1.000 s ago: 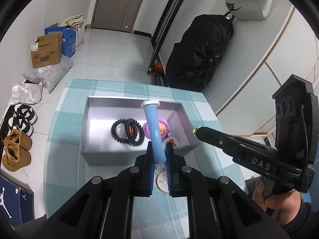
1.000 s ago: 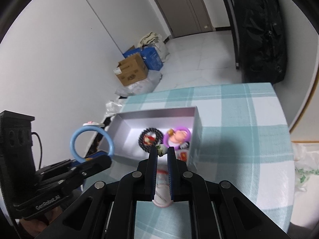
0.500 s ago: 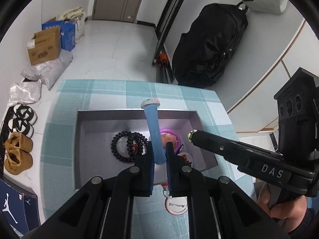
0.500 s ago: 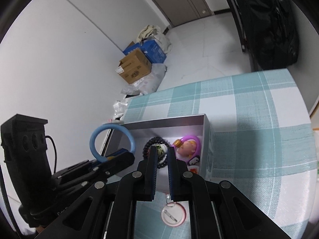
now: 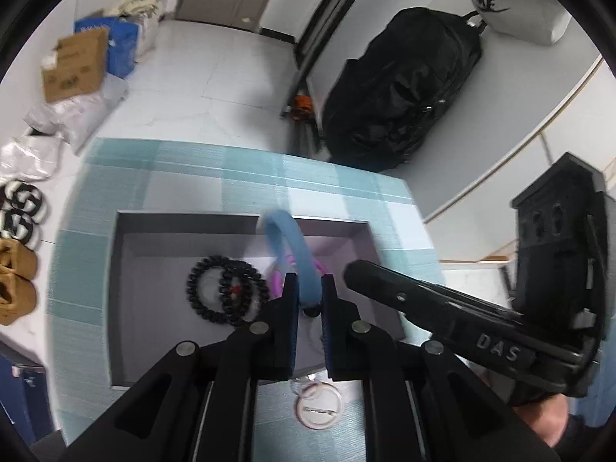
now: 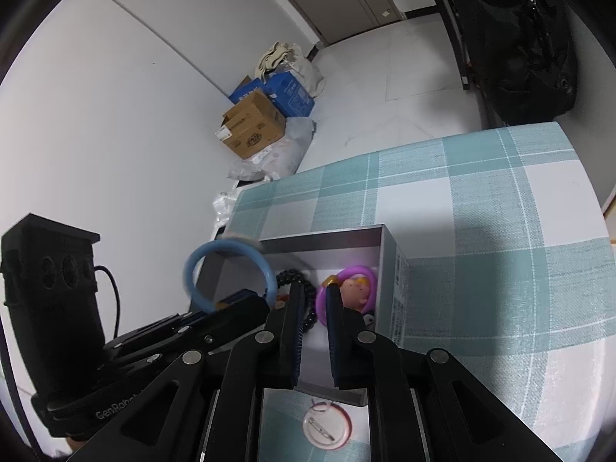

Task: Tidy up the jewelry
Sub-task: 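Open both tools to drop the bangle and charm into the box, then lift both tools out of the box over the remaining items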

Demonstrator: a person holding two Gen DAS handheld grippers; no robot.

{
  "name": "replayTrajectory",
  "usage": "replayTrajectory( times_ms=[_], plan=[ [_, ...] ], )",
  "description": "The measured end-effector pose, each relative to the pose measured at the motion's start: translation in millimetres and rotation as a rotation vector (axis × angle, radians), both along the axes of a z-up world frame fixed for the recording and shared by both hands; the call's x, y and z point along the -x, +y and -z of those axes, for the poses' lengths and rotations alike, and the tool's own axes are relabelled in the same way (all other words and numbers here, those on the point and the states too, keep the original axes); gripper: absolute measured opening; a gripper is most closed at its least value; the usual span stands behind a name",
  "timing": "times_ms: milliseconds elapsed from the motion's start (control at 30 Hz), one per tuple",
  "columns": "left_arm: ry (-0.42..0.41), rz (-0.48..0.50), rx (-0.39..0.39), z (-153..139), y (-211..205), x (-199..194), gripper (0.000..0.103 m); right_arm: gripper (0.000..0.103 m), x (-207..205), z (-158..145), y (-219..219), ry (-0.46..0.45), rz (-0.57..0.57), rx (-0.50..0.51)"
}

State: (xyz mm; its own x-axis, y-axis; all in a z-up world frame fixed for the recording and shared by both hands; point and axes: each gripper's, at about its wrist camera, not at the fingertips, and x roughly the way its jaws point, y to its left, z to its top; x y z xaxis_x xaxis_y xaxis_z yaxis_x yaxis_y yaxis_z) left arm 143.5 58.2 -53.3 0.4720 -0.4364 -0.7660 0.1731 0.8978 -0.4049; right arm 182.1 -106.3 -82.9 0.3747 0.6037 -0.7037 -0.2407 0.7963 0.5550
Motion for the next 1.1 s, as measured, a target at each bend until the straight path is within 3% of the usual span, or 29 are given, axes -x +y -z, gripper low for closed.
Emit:
replayTrajectory(
  times_ms=[167,367,467,600,733,900,967,1100],
  plan=[
    [-0.021,0.018,-0.020,-1.8,-3.6,2.5,0.009,0.018,4.3,-7.3,-1.7,-0.034,0.007,0.010],
    [-0.046,-0.014,-0.045,-5.0,1.9,6.0,0.030,0.040,9.9,-18.8,-8.7,-0.092,0.036,0.021],
    [-0.059,-0.034,-0.043,-6.1,4.9,7.9,0.040,0.042,11.8,-21.2,-9.3,-0.106,0.037,0.029],
    [-0.084,-0.043,-0.055,-7.3,4.2,15.9,0.042,0.044,16.7,-25.1,-13.3,-0.135,0.051,0.050],
    [-0.094,-0.037,-0.093,-7.2,-0.1,26.5,0.044,0.054,20.7,-26.2,-20.0,-0.149,0.078,0.048],
    [-0.132,-0.105,-0.122,-9.4,6.1,43.4,0.045,0.058,29.8,-24.8,-27.2,-0.160,0.094,0.057],
    [-0.122,-0.125,-0.135,-6.4,7.3,47.3,0.046,0.066,34.5,-23.4,-28.6,-0.160,0.092,0.059],
    [-0.115,-0.145,-0.191,2.1,4.3,56.4,0.057,0.075,49.4,-22.2,-32.3,-0.146,0.085,0.065]
  ],
)
